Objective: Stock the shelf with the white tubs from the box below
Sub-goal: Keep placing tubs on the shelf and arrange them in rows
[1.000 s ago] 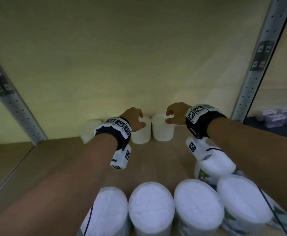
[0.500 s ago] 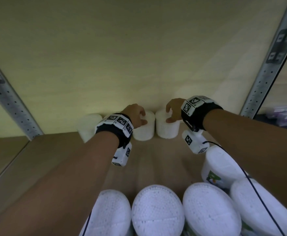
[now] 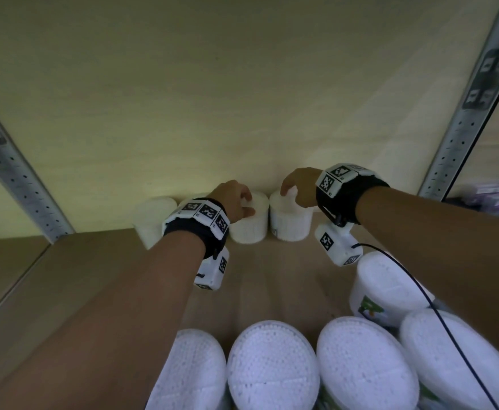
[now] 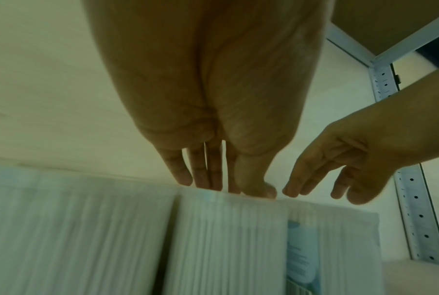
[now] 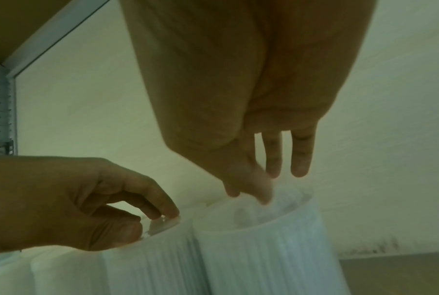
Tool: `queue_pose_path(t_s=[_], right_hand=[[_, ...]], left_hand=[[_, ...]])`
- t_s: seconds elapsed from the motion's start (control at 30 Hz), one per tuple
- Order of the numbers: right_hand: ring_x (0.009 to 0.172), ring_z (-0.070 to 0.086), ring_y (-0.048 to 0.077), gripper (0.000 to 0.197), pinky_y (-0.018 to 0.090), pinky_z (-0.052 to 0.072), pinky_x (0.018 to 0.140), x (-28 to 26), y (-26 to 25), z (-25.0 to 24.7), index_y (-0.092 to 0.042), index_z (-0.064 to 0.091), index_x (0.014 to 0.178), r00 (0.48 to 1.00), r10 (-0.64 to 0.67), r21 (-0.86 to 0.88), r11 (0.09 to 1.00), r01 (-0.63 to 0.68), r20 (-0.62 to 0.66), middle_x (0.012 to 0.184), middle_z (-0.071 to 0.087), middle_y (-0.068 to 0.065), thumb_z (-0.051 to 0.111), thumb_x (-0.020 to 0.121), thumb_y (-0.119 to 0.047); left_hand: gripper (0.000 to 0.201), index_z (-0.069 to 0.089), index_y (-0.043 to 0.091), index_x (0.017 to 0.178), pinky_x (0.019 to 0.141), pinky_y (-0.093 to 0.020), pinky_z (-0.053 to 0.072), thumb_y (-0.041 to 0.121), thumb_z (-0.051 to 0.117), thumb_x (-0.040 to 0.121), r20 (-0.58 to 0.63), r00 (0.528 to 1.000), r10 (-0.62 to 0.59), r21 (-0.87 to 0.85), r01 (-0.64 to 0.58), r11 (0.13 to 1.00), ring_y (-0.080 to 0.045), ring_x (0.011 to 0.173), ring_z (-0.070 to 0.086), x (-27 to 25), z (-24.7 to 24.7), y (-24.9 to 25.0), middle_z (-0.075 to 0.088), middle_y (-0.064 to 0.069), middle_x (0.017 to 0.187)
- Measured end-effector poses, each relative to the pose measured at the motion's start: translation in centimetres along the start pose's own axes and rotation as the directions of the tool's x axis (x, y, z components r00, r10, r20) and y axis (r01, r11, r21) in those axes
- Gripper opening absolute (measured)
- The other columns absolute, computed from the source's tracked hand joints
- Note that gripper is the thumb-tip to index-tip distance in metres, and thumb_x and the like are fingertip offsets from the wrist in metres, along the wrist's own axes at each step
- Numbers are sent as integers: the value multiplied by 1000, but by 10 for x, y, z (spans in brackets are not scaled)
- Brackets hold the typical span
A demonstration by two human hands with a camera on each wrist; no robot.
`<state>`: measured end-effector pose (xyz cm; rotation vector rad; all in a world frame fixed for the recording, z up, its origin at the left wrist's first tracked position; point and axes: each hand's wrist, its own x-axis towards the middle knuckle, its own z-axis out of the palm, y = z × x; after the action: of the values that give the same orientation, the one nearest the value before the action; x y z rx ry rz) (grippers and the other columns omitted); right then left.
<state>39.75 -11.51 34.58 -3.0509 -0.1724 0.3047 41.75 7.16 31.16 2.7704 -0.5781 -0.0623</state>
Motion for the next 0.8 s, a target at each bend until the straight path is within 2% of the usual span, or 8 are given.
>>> queue_pose_path(t_s=[0.1,0.2,0.27,0.53,0.67,0.73,0.8], right_hand=[[120,56,31,40,35,47,98,3,-1,1,-3,57,128,996,37,3,999,-37,-83,134,56,15,54,93,-22],[116,59,31,59,38,49,100,6,0,8,0,58,126,994,95,-44,994,-98,-52,128,60,16,54,90,-48],[116,58,30,64,38,48,100,7,1,13,-1,55,128,994,100,-71,992,-103,-42,129,59,14,54,88,-52],[114,59,32,60,41,49,100,4,-3,10,-1,56,127,997,78,-74,994,-79,-20,129,59,16,59,87,-46],[131,45,28,53,33,38,105,2,-1,6,-10,44,141,999,38,-95,995,-35,26,147,41,10,60,91,-21],[133,43,27,52,32,39,104,2,-1,5,-15,45,141,999,15,-61,998,-12,51,149,38,9,55,91,-7],[132,44,27,51,31,40,102,0,-1,4,-17,48,139,1000,-6,-40,999,8,29,148,40,8,49,90,-1]], left_hand=[[44,58,9,125,98,-33,44,29,67,86,5,1000,-3,-8,3,1000,-27,120,54,0,1,-1,52,-11,134],[44,59,9,125,98,-34,44,29,67,86,5,1000,-3,0,3,1000,-27,120,54,1,0,-1,52,-11,133],[44,59,9,124,98,-34,43,29,67,86,6,1000,1,8,-1,1000,-28,120,53,1,0,0,52,-12,133],[42,59,8,123,95,-32,42,28,66,86,7,1000,8,7,-8,1000,-28,117,53,1,1,-2,52,-12,131],[43,58,8,124,96,-33,41,29,66,87,26,1000,4,13,-4,1000,-29,118,52,2,-1,-1,50,-13,131],[43,58,8,124,97,-33,41,29,66,87,23,1000,5,13,-5,1000,-29,118,52,1,-1,-1,50,-13,130],[43,58,9,124,97,-33,41,28,66,87,17,1000,7,8,-7,1000,-29,119,52,1,0,-1,50,-13,131]])
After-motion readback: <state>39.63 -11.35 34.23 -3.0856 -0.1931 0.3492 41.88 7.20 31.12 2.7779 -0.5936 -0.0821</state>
